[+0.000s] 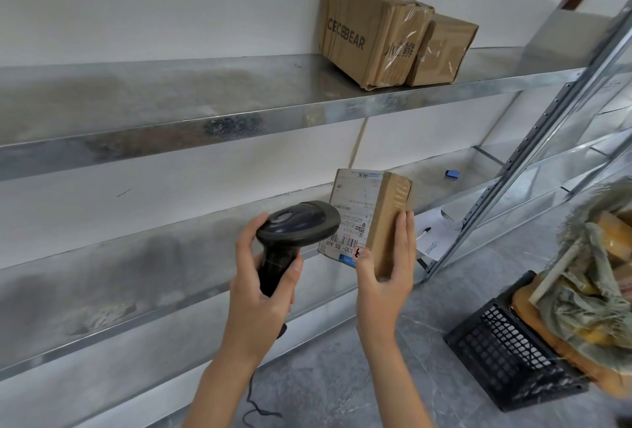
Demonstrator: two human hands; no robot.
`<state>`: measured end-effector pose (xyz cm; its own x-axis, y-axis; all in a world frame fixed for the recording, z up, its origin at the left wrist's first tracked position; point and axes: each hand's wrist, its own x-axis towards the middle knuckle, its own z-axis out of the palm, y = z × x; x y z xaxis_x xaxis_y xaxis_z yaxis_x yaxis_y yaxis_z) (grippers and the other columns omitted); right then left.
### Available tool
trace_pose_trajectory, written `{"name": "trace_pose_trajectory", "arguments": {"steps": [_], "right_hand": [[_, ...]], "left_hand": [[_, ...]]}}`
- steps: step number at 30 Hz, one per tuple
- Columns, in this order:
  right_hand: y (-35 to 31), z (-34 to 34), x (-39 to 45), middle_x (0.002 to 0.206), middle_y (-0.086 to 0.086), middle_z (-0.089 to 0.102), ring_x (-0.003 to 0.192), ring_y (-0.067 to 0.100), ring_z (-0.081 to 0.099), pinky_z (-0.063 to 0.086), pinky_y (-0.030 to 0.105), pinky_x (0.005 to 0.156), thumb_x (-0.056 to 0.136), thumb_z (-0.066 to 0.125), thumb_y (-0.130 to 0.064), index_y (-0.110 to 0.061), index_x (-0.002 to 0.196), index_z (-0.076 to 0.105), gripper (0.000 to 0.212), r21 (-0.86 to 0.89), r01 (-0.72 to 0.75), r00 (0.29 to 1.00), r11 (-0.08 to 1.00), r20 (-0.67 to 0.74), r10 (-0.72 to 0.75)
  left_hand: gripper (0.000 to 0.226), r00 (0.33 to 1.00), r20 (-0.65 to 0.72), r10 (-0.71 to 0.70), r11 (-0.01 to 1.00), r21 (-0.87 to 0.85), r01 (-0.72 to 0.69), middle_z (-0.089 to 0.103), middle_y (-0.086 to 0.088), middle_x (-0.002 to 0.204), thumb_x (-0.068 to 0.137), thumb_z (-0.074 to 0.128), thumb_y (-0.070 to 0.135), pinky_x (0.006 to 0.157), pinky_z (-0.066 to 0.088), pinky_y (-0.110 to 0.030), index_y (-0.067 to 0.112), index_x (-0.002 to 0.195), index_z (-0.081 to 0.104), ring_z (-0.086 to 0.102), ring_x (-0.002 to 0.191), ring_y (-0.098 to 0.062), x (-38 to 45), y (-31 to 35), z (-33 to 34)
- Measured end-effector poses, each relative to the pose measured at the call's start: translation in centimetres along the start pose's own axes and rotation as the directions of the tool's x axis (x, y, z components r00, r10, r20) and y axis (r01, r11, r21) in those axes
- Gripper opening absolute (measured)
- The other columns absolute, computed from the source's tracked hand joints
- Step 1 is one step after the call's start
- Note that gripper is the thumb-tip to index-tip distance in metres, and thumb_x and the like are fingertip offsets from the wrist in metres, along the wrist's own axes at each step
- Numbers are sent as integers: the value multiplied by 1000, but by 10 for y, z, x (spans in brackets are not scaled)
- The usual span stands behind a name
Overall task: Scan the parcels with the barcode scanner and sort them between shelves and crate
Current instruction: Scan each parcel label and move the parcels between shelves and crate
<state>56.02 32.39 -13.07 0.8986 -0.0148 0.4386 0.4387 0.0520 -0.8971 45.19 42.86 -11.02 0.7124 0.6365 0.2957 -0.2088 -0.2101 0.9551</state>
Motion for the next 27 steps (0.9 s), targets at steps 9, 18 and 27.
{"name": "trace_pose_trajectory", "arguments": {"steps": [9,18,27], "right_hand": [[3,-1,9,159,-10,32,143,-8,28,31,3,102,79,55,-5,-17,150,41,74,6,1,1000,1000,-4,-1],[9,-3,18,159,-11,32,142,-8,28,33,3,100,80,55,-7,-19,151,40,73,0,0,1000,1000,-1,0],[18,-30,34,159,-12,32,142,-8,29,32,4,103,81,56,-8,-20,151,40,73,-17,-49,996,999,-77,47]], "left_hand": [[73,1000,-12,0,1000,1,0,64,-7,81,94,63,2,51,49,-42,62,128,37,49,50,-20,6,1,5],[74,1000,-17,10,1000,15,-10,68,-2,88,94,64,4,52,51,-36,63,128,36,51,51,-16,10,-2,10],[70,999,51,-13,1000,-5,13,67,-7,87,94,65,8,55,52,-34,61,129,37,52,54,-19,28,-8,38]]}}
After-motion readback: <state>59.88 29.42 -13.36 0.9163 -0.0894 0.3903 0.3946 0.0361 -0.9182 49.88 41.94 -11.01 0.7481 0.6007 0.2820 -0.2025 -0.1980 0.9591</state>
